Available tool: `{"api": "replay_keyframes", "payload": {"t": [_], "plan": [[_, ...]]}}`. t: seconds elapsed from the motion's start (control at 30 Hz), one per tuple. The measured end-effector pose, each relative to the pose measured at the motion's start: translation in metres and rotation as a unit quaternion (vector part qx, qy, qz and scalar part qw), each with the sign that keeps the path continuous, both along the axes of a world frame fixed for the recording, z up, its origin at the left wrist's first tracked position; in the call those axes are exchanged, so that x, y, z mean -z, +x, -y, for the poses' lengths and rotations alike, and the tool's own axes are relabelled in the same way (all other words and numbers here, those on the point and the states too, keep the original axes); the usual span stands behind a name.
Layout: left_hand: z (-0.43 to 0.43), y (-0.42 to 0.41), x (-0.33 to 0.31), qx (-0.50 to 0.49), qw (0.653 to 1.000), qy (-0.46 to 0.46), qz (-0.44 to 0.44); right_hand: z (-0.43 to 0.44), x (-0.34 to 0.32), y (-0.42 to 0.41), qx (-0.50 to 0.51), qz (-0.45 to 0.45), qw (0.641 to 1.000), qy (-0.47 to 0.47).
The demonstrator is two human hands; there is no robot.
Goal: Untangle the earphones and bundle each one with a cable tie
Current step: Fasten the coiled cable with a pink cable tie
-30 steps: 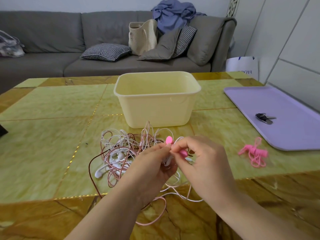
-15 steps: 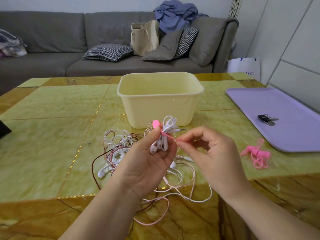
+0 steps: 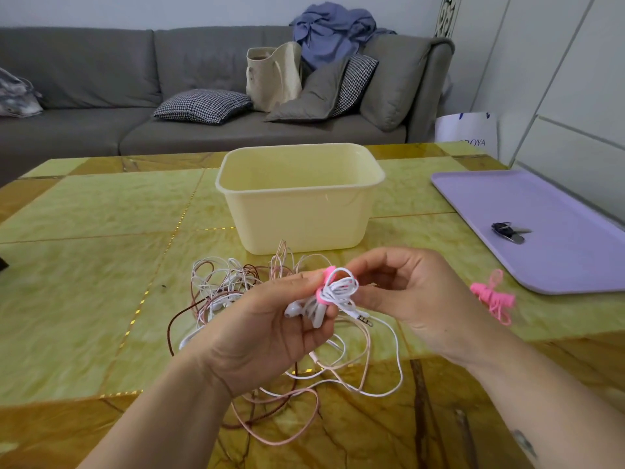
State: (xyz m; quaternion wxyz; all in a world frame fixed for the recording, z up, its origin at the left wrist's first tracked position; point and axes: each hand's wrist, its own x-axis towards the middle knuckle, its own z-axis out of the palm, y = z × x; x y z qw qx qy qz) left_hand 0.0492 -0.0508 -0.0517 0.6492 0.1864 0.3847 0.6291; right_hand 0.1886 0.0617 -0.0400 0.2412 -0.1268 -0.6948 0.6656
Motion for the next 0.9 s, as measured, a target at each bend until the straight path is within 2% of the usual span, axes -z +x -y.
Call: {"api": "replay_keyframes", "payload": {"t": [0.33,0.57,0.73,0.9], "plan": [[-0.004,0.005,0.005,-0.025,0.999,-0.032,-0.018,0.003,0.005,-0.001,0.018,-0.015,0.994,0.105],[-0.004,0.014,-0.002,-0.058,0.995,-0.06,-0.059,0.008,0.006,-0.001,0.026,0.039,0.992,0.119],[-0.004,0.015,-0.001,-0.058,0.99,-0.081,-0.097,0.009,0.006,0.001,0.035,0.07,0.982,0.172],[-0.008,0.02,0.004,-0.081,0.985,-0.076,-0.13,0.004,0.007,0.001,0.06,0.073,0.985,0.147]]}}
